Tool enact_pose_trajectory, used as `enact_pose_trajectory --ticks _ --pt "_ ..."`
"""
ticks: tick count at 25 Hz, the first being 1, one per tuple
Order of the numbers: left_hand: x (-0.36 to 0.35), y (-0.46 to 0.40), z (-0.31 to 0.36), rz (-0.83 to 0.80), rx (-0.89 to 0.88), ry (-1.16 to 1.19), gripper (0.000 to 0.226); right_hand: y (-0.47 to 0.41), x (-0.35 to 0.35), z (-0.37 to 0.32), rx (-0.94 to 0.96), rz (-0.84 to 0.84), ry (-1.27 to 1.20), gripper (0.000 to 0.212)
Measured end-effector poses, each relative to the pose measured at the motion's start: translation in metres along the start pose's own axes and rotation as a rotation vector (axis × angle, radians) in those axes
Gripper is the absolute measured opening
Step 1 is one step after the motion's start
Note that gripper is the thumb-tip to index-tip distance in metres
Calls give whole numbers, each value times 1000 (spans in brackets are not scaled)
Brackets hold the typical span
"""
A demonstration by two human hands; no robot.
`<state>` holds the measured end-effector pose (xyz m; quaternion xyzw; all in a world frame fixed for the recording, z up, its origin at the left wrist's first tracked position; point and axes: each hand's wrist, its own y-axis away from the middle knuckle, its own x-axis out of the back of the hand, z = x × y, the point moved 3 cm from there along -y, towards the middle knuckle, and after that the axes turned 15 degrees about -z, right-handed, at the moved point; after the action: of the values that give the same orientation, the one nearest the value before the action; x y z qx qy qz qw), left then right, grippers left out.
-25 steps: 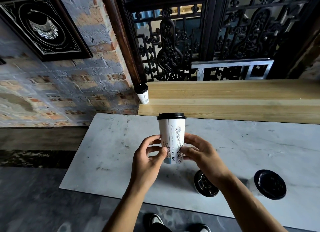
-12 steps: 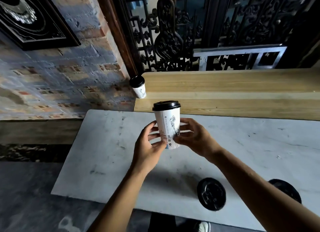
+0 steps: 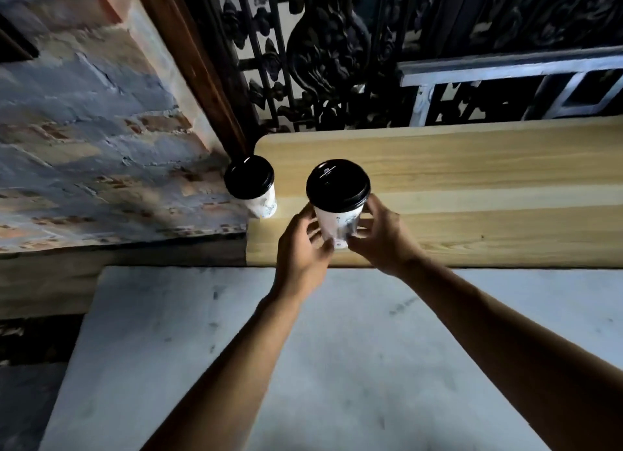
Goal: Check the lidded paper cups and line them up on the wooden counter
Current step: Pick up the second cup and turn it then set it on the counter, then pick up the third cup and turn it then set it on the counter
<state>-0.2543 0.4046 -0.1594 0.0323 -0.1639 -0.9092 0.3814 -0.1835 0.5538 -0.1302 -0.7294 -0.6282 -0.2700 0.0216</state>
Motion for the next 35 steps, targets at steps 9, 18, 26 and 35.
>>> enact_pose_trajectory --ticks 9,18,26,35 --pt "7 -109 -35 0 -151 -257 67 -83 3 53 54 167 126 63" --pt "-4 -106 -51 -13 -50 -173 78 -71 -9 62 -75 132 122 78" --pt "-28 29 -37 31 55 -58 87 57 14 62 -272 57 133 78" --pt "-144 252 -9 71 -39 -348 43 297 44 26 -77 -206 314 47"
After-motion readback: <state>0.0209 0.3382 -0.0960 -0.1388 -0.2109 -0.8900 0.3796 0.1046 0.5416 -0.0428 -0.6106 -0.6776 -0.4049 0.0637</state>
